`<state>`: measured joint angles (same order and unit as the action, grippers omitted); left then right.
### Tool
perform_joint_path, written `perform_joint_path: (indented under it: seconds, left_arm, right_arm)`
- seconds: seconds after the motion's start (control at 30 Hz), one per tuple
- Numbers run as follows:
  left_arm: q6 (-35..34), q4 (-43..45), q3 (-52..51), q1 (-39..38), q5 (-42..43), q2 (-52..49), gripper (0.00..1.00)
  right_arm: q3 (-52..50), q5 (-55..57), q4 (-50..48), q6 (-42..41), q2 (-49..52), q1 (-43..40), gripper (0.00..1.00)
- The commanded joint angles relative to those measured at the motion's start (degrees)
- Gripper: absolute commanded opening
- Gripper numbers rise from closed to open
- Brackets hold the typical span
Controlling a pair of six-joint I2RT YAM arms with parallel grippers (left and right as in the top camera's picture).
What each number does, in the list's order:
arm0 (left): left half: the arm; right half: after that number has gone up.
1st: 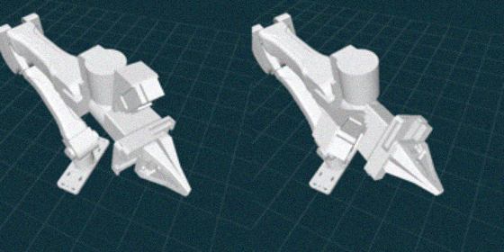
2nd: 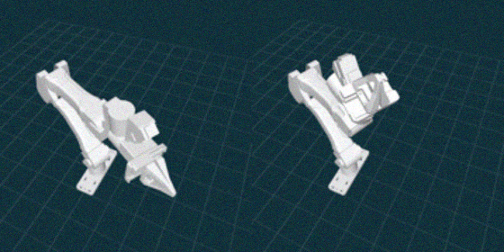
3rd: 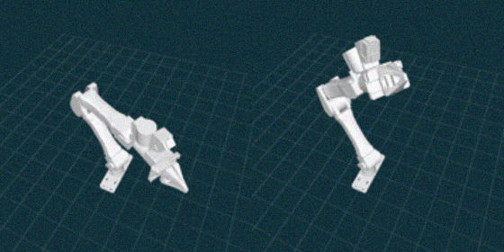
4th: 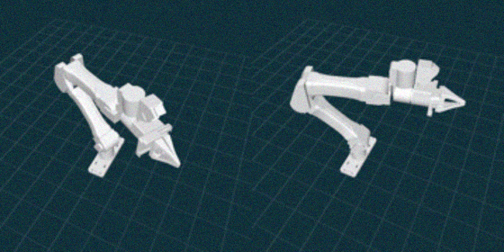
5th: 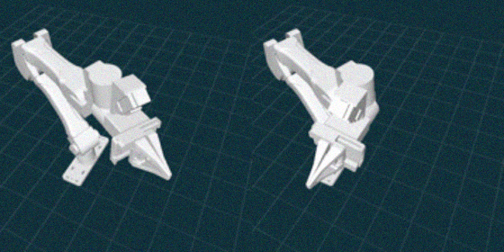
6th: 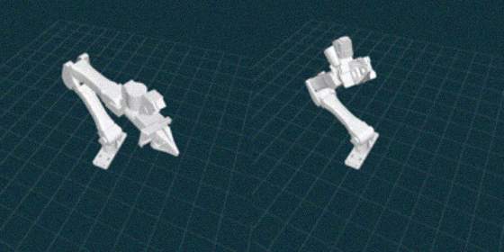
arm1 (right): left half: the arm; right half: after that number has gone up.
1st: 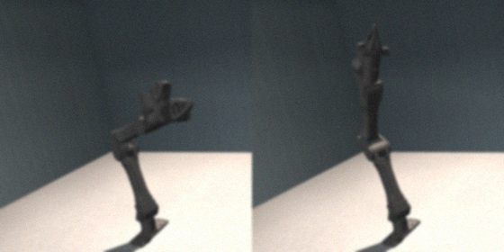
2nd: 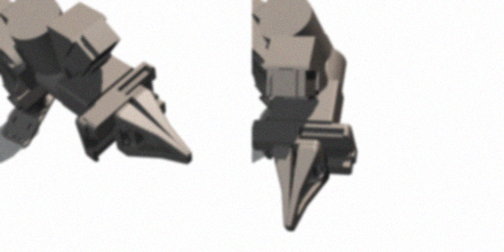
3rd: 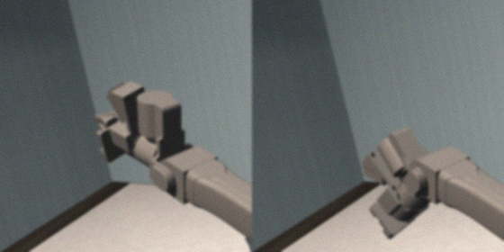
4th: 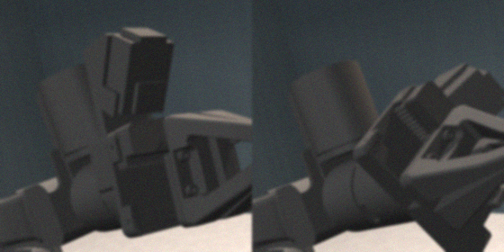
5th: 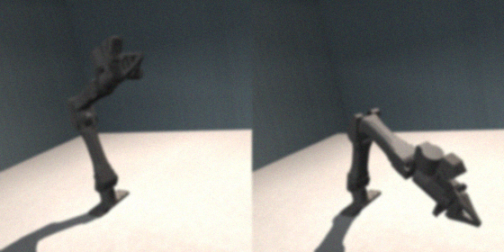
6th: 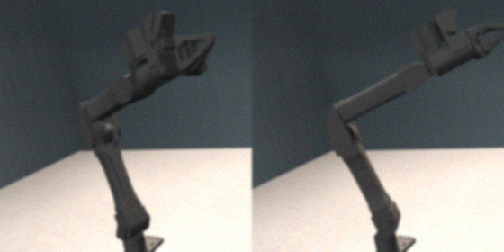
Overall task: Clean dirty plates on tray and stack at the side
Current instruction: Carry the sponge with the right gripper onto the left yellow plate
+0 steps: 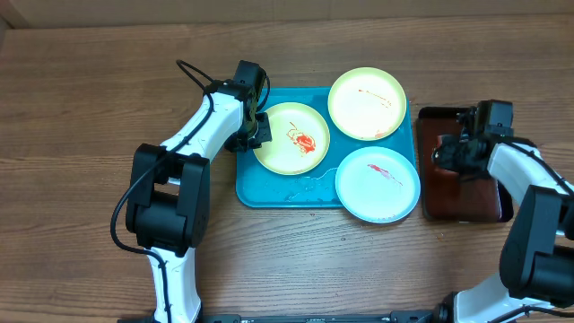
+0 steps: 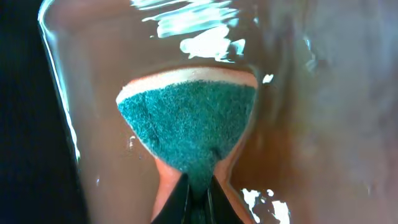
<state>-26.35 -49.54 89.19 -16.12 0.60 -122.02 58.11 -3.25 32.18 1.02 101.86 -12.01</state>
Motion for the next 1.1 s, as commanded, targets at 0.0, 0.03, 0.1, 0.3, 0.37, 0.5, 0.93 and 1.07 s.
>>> perform_joint_path:
  seconds: [0.0, 0.03, 0.1, 0.3, 0.37, 0.5, 0.93, 1.07]
  left_arm:
    - [1.6, 0.5, -0.9, 0.0, -2.5, -0.8, 0.04]
    - [2.2, 0.5, -0.9, 0.0, -2.5, -0.8, 0.04]
    - [3.2, 0.5, -0.9, 0.0, -2.5, -0.8, 0.04]
    - [5.4, 0.6, -0.9, 0.0, -1.5, -0.8, 0.04]
    - [8.7, 1.0, -0.9, 0.0, 1.5, -0.8, 0.04]
    - [12.7, 2.6, -0.9, 0.0, 6.5, -0.8, 0.04]
    - [12.1, 4.2, -0.9, 0.1, 11.5, -0.8, 0.04]
    - [11.1, 4.2, -0.9, 0.1, 11.5, -0.8, 0.04]
  right_arm:
    - [6.2, -1.9, 4.4, -0.8, 0.1, -0.3, 0.04]
    - [8.6, -2.4, 6.5, -0.8, -0.1, -0.3, 0.04]
    - [13.6, -3.7, 11.3, -0.8, -0.5, -0.3, 0.04]
    - [27.9, -7.4, 24.9, -0.8, -1.6, 0.3, 0.04]
    - [30.9, -11.2, 27.5, -0.7, -2.1, 1.0, 0.04]
    - [32.2, -21.3, 28.3, -0.8, -3.5, 4.5, 0.04]
    - [30.3, -12.1, 17.9, -18.1, -0.9, 27.3, 0.04]
    - [30.3, -6.8, 16.2, -23.4, 3.3, 32.0, 0.04]
